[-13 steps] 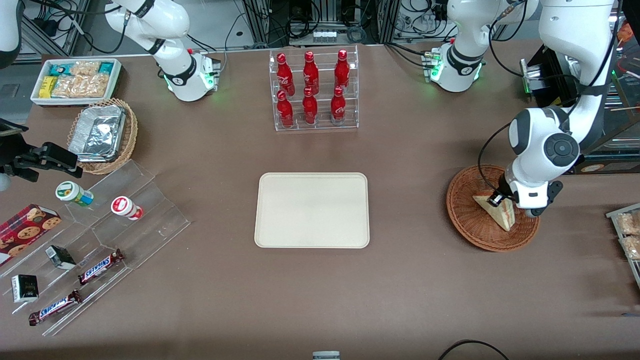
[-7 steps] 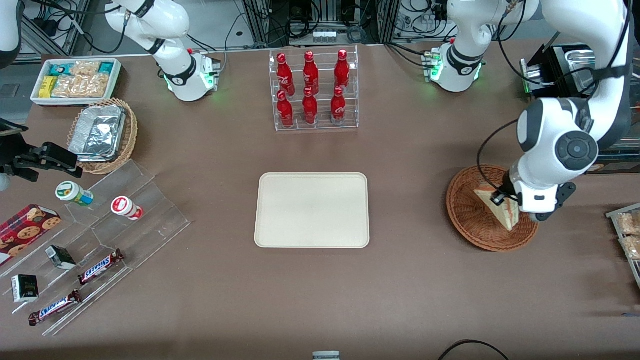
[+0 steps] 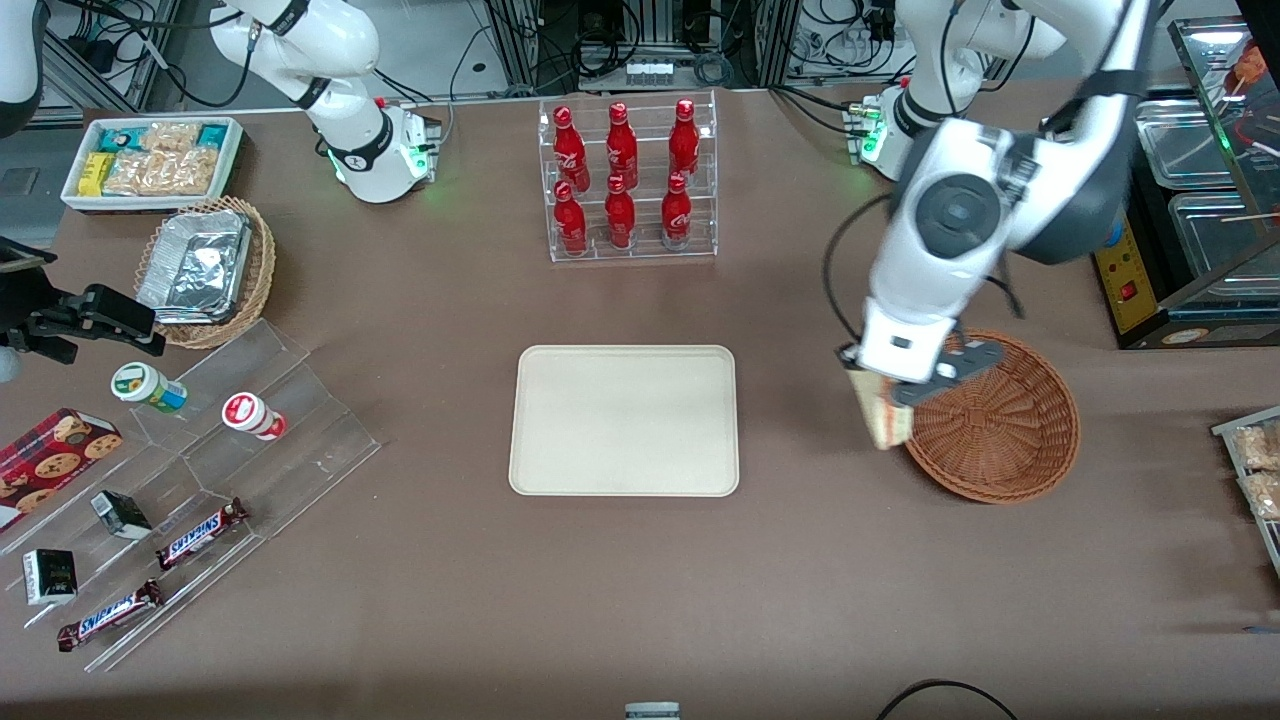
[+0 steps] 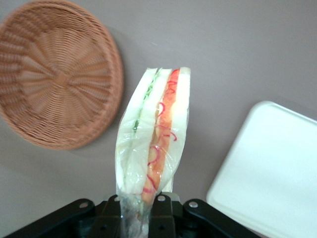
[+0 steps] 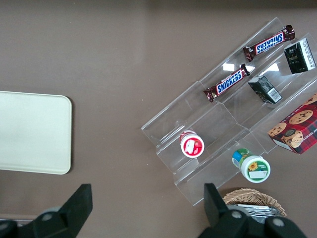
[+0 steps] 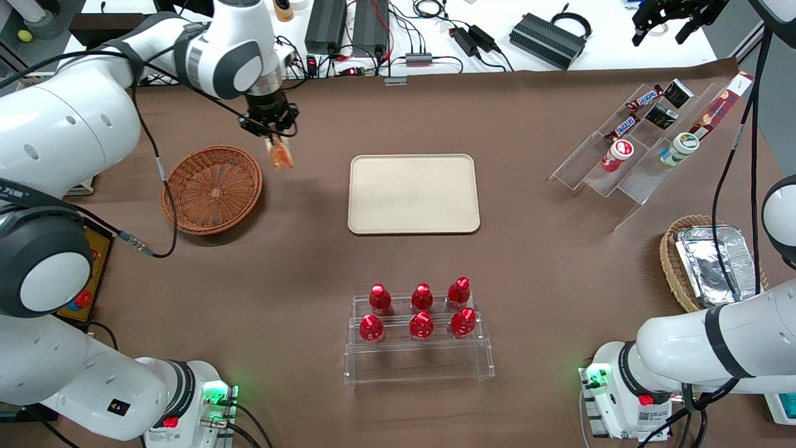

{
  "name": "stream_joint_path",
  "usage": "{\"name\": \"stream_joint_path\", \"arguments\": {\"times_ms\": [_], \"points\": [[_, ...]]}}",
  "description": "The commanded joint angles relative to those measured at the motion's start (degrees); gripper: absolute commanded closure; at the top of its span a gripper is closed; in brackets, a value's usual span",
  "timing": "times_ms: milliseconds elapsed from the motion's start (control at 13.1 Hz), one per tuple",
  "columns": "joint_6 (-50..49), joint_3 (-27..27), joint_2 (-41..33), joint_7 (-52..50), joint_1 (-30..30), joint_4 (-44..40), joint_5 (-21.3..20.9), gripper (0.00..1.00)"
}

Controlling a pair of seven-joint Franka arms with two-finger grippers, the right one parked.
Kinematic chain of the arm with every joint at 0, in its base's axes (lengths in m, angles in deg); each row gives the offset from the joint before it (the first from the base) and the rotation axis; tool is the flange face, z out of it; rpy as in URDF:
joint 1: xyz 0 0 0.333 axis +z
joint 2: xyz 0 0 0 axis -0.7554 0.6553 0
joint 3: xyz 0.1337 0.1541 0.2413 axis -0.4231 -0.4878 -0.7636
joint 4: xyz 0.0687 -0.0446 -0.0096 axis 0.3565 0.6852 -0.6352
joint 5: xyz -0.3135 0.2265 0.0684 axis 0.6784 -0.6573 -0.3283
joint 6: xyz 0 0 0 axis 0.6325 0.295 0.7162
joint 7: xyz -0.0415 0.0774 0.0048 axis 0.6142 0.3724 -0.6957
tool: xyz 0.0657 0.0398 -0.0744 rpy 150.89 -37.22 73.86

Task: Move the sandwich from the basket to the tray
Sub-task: 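Lift the sandwich and carry it over the cream tray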

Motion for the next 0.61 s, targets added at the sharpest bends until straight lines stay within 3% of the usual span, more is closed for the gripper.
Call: {"name": "stream_joint_path", "arguments": {"times_ms": [0,305,533], "points": [[4.63,-0.42,3.3,-0.41,-4.27,-3.73,3.31,0.99],[6.49,-0.5,11.99,-0.42,-11.04,-9.88,2.87,1.0],[13.24,-0.5,16.57,-0.76,-13.6,-10.42,2.61,1.0]]}}
